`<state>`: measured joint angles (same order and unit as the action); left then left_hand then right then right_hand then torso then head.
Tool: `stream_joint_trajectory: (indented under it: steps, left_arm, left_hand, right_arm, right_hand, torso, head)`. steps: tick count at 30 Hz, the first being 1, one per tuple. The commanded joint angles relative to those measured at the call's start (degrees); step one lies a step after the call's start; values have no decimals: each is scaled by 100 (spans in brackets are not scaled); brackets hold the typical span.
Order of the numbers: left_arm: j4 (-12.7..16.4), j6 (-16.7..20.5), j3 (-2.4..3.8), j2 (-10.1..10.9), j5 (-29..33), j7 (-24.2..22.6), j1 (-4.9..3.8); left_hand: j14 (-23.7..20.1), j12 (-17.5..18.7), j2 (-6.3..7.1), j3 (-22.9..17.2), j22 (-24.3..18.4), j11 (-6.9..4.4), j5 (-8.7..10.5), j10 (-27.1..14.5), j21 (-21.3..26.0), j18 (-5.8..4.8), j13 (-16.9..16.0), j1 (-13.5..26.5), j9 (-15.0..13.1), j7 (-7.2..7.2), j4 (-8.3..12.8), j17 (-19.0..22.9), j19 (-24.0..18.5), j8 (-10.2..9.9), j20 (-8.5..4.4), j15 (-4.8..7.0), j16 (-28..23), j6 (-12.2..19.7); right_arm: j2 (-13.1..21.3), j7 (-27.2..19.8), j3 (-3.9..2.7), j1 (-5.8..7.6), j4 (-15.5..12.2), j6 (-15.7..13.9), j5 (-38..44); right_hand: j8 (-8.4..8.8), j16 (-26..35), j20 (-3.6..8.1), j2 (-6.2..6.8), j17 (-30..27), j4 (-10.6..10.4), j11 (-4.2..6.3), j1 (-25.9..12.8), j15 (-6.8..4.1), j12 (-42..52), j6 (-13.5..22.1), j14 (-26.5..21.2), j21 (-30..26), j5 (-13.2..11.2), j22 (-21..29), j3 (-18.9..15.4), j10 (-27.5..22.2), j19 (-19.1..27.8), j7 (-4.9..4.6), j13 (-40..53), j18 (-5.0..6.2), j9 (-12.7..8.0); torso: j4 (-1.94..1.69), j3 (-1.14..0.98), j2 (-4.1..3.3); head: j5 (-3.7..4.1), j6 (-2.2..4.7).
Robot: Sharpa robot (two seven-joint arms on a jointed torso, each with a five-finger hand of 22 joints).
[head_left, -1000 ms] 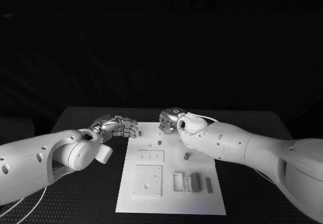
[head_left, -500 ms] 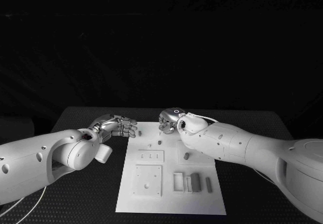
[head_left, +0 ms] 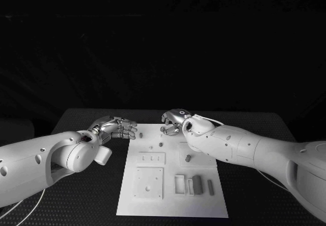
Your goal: Assemble the parts on the task board
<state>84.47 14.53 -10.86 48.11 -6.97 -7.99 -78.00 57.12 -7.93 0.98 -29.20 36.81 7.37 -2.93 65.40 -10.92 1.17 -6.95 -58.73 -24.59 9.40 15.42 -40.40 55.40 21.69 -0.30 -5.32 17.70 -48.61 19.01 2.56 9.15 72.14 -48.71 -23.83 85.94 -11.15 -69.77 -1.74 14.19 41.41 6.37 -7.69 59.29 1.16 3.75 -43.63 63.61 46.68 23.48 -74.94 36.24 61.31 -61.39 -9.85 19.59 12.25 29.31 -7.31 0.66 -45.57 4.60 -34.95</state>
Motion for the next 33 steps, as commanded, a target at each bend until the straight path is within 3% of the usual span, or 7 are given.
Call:
stream_joint_trajectory:
  steps: [1,6,13,14,17,25,33]
  left_arm:
    - [-1,-14,5,23,19,-71,-27]
    - [-138,-96,4,9,-395,-139,-27]
    - [-303,-118,4,-39,-317,-167,-25]
    - [-306,-121,3,-38,-309,-166,-24]
    - [-330,-136,2,-44,-305,-166,-23]
    - [-340,-183,1,-69,-302,-165,-22]
    - [-339,-247,0,-65,-299,-184,-13]
  left_hand:
    - [19,28,17,-5,5,14,-2,42,33,111,8,10,5,11,-8,-9,14,-30,28,-35,-40,-13]
    - [20,31,23,-6,8,12,-2,48,35,113,7,-2,6,10,3,-13,14,-28,26,-37,-43,-16]
    - [16,43,45,6,10,16,0,43,40,110,9,6,11,8,8,-16,11,-33,30,-40,-52,-9]
    - [16,45,47,7,10,16,0,42,41,110,10,7,11,9,8,-17,10,-34,30,-40,-53,-7]
    - [15,49,56,12,11,18,0,41,42,110,10,12,13,11,7,-19,10,-36,30,-41,-55,-4]
    - [15,53,62,15,12,19,0,40,43,109,11,15,14,13,6,-20,10,-37,31,-41,-57,-2]
    - [15,64,67,24,14,23,1,36,47,109,13,35,19,24,-8,-24,11,-43,32,-42,-63,7]
  right_arm:
    - [175,-472,-12,39,-199,-420,-406]
    - [606,-851,-28,114,-623,-731,-652]
    - [1287,-769,-49,305,-1132,-61,-950]
    - [1386,-741,-61,311,-1211,-9,-957]
    - [1552,-641,-154,326,-1307,102,-951]
    - [1633,-271,-200,338,-1159,1055,-502]
    - [1511,-229,-200,252,-825,1147,-454]
  right_hand:
    - [-43,-44,6,33,-8,-22,20,41,-11,47,-41,-38,-29,-21,-120,3,31,28,18,-13,275,16]
    - [-261,-99,54,-209,-37,367,251,491,-226,429,-331,-10,27,-22,-126,19,680,-12,-117,205,275,100]
    - [-350,-199,-31,-273,-8,661,524,437,-477,2170,-353,-136,-19,-19,-137,-353,605,16,166,2670,275,262]
    - [-343,-537,23,-263,227,746,443,447,-441,3093,-313,-245,153,12,-142,-486,6,-9,282,3769,275,297]
    - [-350,-1004,100,-275,567,659,498,356,-466,4098,-316,-326,546,-4,-150,-479,-355,-14,83,4708,275,365]
    - [-329,-1845,284,-341,1123,634,526,364,-471,5541,-306,-213,1267,-7,-143,-445,-302,-118,109,5400,275,471]
    - [-229,-1950,314,-308,1350,558,468,316,-418,5922,-159,-49,1386,-9,-127,-407,-313,-96,46,5417,275,459]
  torso:
    - [12,-5,0]
    - [52,-22,15]
    - [137,-72,65]
    - [137,-66,66]
    - [167,-84,77]
    - [145,-74,66]
    - [142,-66,65]
  head:
    - [7,31]
    - [35,84]
    - [-22,132]
    - [-35,148]
    - [-59,163]
    - [-11,193]
    - [47,201]
